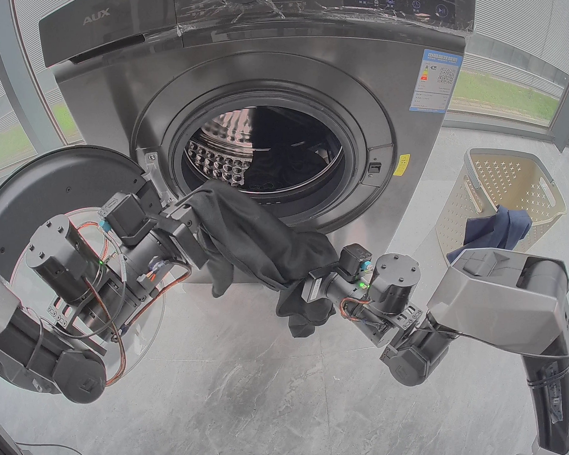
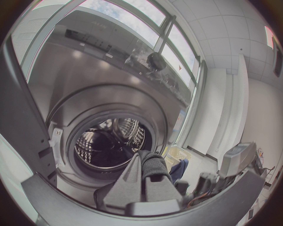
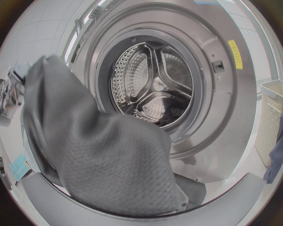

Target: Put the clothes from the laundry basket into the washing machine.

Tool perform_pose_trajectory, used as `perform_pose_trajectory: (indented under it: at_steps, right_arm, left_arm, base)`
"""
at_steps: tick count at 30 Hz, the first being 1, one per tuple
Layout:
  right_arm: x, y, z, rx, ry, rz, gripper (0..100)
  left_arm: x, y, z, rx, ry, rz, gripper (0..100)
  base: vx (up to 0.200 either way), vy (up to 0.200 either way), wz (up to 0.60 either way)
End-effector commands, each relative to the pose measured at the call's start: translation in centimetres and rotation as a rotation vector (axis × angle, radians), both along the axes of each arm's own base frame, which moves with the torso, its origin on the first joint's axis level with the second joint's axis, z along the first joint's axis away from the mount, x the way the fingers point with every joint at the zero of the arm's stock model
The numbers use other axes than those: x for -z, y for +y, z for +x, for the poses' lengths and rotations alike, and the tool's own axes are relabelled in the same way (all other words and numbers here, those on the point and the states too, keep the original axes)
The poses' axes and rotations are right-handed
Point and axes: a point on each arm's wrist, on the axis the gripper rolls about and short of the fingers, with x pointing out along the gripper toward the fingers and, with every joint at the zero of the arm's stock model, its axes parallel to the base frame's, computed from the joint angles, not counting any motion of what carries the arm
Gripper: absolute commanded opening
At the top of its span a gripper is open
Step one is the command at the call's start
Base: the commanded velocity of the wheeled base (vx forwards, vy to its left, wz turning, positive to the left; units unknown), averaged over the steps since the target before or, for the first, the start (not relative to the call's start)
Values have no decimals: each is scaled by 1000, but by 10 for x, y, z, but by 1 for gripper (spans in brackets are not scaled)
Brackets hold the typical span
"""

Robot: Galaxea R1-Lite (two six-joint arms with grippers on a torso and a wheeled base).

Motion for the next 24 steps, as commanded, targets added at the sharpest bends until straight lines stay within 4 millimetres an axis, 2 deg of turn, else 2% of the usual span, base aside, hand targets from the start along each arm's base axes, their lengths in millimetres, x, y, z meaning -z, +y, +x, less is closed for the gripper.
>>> perform_pose_trajectory:
  at_steps: [1,3,5,10,21,24]
  right_arm:
    - [-35,-9,-13,-3,-45,35,0]
    - [-41,-10,-13,-3,-56,43,0]
    - [-52,-11,-16,-3,-78,62,0]
    - [-64,-11,-19,-3,-97,86,0]
    - [-68,-11,-23,-8,-102,89,0]
    - [-74,-14,-23,-1,-110,93,0]
  left_arm:
    - [31,4,13,-30,97,51,0]
    - [38,4,14,-32,120,65,0]
    - [55,4,17,-33,174,96,0]
    - [76,2,22,-36,210,165,0]
    - [81,1,22,-37,224,178,0]
    - [83,0,18,-29,236,185,0]
  base:
    - [0,0,0]
    - [0,0,0]
    - [0,0,0]
    - [0,0,0]
    - [0,0,0]
    - [0,0,0]
